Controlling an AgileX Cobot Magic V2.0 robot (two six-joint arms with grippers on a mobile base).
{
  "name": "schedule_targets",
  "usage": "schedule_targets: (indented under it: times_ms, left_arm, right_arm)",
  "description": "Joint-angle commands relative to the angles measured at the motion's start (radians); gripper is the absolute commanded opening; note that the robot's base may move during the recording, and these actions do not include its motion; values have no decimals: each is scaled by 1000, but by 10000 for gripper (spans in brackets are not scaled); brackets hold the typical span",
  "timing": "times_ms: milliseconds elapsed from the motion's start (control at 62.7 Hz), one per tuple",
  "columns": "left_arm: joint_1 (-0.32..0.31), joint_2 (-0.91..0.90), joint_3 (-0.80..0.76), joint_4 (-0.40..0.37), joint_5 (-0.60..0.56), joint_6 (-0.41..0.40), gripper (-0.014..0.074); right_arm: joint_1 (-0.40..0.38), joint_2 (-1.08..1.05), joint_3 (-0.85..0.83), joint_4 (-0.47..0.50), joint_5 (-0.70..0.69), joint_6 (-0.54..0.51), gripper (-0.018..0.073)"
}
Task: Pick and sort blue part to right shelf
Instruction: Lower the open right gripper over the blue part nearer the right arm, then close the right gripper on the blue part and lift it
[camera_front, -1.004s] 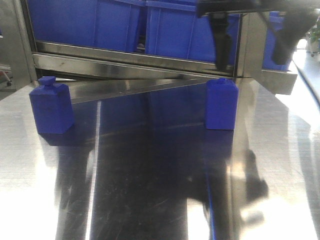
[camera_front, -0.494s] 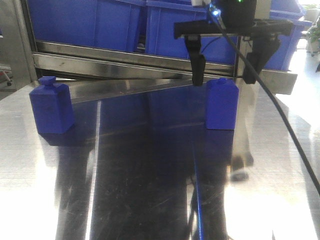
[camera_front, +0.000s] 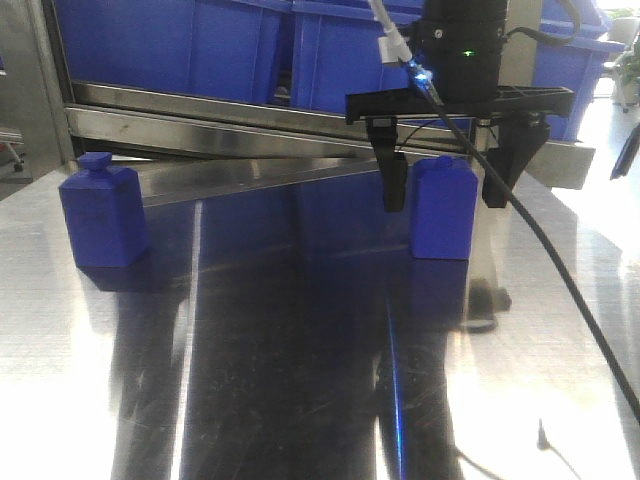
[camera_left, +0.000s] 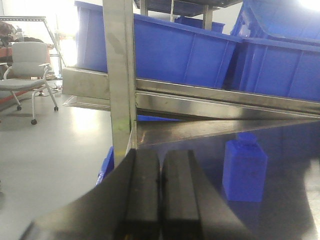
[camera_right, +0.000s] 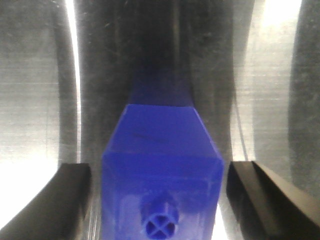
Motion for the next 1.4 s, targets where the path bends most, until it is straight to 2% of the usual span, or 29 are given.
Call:
schedule_targets:
  times_ms: [0,175,223,494,670,877,1116,1387]
  left_arm:
    - [-5,-21,20,-1,-85,-5,124]
    - [-5,-21,20,-1,-85,-5,124]
    - [-5,-21,20,-1,-85,-5,124]
    - [-5,-21,20,-1,-85,-5,124]
    - [-5,-21,20,-1,-85,-5,124]
    - [-5,-21,20,-1,-85,-5,124]
    - [-5,-21,20,-1,-85,-5,124]
    - [-5,-21,20,-1,-85,-5,124]
  right_arm:
    - [-3,-59,-31,-2,-2,7,595]
    - [-3,-58,-31,-2,-6,7,372]
    - [-3,-60,-31,-2,-6,7,337]
    - [-3,-127,-31,-23,-2,2,330]
    - [-24,-252,55,-91,-61,-75,330]
    - [-105,-467,309,-49,-298,-255,330]
    - [-253,-738,667,75,-659,-552,330]
    - [-361,-1000,967,103,-953,-578,330]
